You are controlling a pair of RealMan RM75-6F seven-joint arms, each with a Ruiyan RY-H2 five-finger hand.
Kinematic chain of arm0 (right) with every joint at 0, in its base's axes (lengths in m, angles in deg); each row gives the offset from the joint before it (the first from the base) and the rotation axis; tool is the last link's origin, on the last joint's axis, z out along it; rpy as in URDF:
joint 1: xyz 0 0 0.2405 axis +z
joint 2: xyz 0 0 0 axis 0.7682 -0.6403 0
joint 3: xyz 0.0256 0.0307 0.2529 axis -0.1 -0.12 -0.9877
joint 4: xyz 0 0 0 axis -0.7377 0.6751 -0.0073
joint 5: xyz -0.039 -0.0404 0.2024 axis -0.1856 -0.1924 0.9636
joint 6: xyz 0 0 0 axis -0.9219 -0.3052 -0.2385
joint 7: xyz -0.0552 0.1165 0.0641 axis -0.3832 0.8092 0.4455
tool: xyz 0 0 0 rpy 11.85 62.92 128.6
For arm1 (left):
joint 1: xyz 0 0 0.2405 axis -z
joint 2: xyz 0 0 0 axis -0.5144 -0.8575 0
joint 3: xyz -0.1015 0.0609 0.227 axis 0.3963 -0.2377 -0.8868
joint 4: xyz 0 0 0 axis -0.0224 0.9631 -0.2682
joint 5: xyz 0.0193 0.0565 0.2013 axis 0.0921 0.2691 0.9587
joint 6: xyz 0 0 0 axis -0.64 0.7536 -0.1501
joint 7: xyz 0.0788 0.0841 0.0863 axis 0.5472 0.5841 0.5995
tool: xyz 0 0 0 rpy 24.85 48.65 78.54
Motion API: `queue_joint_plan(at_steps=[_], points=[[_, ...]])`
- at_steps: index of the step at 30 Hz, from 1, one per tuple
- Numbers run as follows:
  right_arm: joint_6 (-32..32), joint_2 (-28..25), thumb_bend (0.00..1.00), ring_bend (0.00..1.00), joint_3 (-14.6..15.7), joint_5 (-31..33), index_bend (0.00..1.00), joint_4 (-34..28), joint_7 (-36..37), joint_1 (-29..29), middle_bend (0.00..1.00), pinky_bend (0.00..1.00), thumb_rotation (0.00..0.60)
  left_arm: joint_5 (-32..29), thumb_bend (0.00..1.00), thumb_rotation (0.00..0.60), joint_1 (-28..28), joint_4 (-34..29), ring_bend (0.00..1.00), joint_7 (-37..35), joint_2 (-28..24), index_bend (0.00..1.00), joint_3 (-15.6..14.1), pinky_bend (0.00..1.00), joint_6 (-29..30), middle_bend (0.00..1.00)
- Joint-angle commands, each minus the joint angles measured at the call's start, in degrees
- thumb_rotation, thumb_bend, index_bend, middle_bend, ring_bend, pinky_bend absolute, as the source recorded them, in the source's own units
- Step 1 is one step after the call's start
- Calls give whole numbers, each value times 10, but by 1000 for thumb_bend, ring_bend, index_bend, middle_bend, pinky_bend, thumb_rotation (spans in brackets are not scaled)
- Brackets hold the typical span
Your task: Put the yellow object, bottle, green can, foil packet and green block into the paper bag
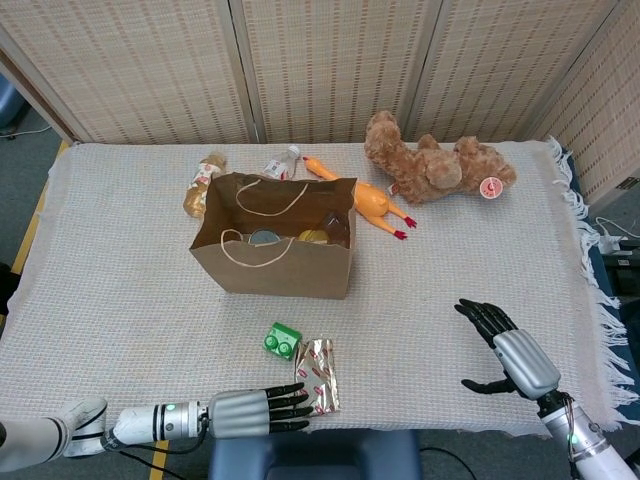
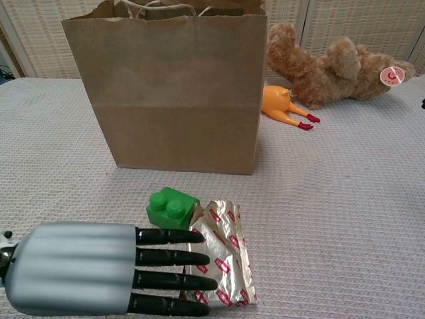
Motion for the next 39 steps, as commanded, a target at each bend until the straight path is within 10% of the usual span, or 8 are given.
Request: queue_joint_plan(at_steps=[1,34,39], points=[[0,-1,29,0,-1,2,0,1,4,0,0,0,600,-11,397,600,19,-1,0,1,21,0,8,43,-23,0],[-2,-2,29,0,-10,18,0,-5,9,-2,0,0,600,-115,402,600,105,69,0,-5,83,0,23,54,-105,0],[-2,-3,29,0,-10,17,0,-6,12,-2,0,0,600,-124,454,600,100,76,42,-6,88,42,10,202,-101,45]])
